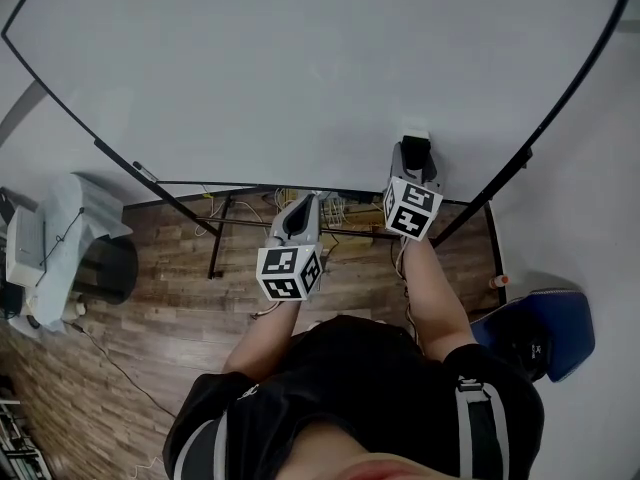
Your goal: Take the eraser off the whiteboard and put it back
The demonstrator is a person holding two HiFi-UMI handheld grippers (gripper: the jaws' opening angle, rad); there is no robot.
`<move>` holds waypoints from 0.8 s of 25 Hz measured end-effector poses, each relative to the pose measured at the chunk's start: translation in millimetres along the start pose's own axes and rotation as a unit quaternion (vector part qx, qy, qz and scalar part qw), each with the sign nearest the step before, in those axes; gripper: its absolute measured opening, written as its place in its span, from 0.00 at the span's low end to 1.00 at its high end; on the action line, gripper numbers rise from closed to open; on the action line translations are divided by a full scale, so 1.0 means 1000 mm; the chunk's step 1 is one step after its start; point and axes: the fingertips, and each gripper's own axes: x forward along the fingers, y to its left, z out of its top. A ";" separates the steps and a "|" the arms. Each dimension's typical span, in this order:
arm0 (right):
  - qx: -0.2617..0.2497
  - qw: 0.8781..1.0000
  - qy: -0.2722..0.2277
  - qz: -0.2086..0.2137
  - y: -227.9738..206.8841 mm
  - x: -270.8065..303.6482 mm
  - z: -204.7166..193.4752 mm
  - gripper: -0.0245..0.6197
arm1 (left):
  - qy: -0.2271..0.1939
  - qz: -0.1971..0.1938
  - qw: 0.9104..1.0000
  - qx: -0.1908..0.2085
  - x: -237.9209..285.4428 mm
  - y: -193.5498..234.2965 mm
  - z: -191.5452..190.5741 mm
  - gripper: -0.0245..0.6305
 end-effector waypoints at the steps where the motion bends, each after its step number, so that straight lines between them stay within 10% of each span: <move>1: 0.001 1.000 -0.002 0.004 0.002 -0.003 0.002 0.40 | 0.000 -0.001 1.000 -0.001 -0.001 0.000 0.000 0.05; 20: 0.029 0.993 -0.084 0.075 0.032 -0.103 0.035 0.40 | -0.006 -0.053 0.999 -0.007 0.000 -0.023 0.008 0.05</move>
